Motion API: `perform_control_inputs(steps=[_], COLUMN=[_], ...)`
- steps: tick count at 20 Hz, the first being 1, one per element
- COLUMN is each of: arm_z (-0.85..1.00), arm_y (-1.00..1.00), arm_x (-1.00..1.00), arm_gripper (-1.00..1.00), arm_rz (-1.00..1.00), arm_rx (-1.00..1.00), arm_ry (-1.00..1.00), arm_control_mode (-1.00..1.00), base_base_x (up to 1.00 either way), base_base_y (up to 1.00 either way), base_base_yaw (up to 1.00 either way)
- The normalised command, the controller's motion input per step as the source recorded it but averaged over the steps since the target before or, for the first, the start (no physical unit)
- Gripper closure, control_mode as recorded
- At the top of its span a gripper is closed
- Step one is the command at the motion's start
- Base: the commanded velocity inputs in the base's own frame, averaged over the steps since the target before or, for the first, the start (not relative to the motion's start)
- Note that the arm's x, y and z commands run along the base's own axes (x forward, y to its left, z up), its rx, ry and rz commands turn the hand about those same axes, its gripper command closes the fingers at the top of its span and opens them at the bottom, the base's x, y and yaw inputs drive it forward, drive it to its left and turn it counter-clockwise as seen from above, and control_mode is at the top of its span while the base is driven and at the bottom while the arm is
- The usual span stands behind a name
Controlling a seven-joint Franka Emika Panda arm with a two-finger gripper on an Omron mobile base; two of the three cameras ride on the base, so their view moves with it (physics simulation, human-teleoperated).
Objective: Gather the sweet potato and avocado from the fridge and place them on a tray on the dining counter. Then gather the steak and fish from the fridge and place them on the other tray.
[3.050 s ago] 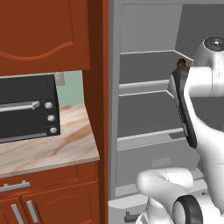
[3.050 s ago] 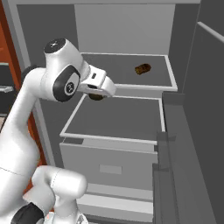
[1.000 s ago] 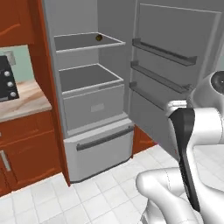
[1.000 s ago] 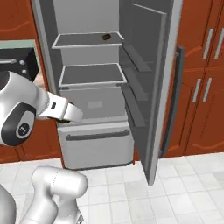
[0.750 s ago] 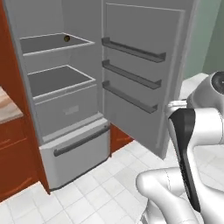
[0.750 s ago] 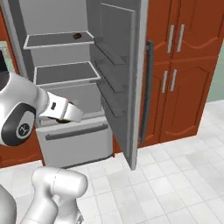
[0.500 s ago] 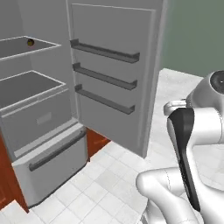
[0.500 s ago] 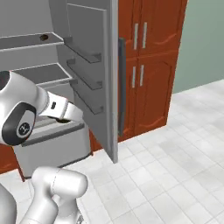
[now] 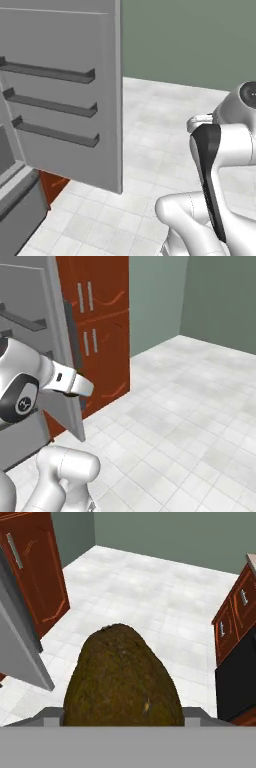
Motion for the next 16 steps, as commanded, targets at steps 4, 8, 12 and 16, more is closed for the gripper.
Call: perform_control_inputs(steps=[4,8,12,16], arm_z=[0.0,0.0,0.0,0.0], arm_y=[0.0,0.0,0.0,0.0], arm_x=[0.0,0.0,0.0,0.0], arm_gripper=[1.0,1.0,1.0,1.0], arm_rz=[0.0,0.0,0.0,0.0], arm_rx=[0.0,0.0,0.0,0.0], arm_ry=[0.0,0.0,0.0,0.0], arm_control_mode=[1.0,1.0,1.0,1.0], base_base_x=[0.84,0.98,1.0,1.0], base_base_y=[-0.78,-0.73,-0.66,-0.49], base_base_yaw=[-0.31,-0.28,-0.25,-0.27])
